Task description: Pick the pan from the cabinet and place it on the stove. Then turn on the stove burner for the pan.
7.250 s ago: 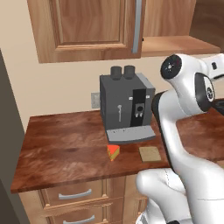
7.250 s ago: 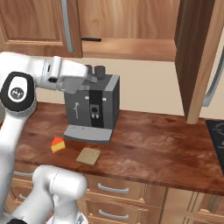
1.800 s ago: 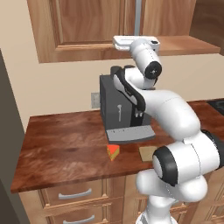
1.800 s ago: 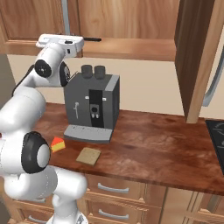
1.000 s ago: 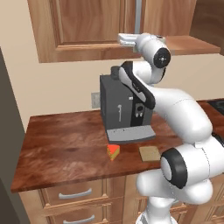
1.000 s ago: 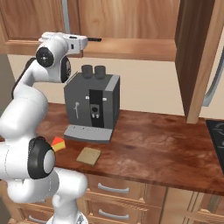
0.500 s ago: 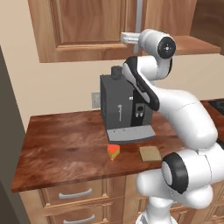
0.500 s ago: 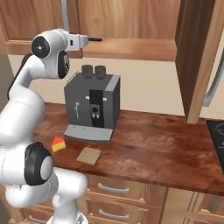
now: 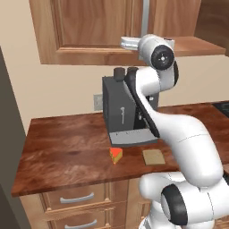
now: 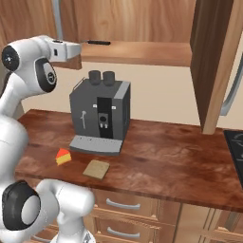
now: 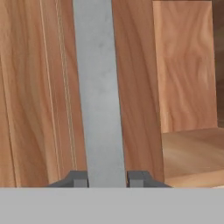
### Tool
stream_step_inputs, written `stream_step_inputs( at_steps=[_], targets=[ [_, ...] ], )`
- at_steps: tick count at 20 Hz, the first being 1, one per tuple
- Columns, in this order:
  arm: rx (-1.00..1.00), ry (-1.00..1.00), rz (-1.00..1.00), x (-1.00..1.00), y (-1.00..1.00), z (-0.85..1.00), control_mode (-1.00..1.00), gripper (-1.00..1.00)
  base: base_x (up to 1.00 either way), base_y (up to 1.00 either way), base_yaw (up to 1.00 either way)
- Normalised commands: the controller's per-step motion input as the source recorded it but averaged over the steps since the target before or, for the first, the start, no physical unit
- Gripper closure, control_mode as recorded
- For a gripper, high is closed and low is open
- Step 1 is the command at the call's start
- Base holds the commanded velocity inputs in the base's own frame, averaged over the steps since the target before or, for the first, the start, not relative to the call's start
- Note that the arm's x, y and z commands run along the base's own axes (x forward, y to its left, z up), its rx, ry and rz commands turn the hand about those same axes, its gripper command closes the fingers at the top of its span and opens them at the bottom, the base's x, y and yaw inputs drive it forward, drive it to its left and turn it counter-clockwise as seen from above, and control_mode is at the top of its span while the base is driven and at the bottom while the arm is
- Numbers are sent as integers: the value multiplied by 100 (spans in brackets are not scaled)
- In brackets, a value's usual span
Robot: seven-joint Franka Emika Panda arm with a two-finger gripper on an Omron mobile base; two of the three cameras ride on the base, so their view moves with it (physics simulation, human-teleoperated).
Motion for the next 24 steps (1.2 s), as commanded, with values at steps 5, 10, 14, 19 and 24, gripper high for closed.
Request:
stream_step_inputs(
  at_steps=[5,10,14,19,24],
  targets=[
    [0,0,-7,-82,17,0,-100,100,0,0,0],
    [0,-1,-2,-85,38,0,-100,100,0,0,0],
    [0,0,0,-81,43,0,-100,100,0,0,0],
    [0,-1,-1,-77,44,-1,-100,-100,0,0,0],
    [3,-6,0,-90,2,0,-100,-100,0,0,0]
  ],
)
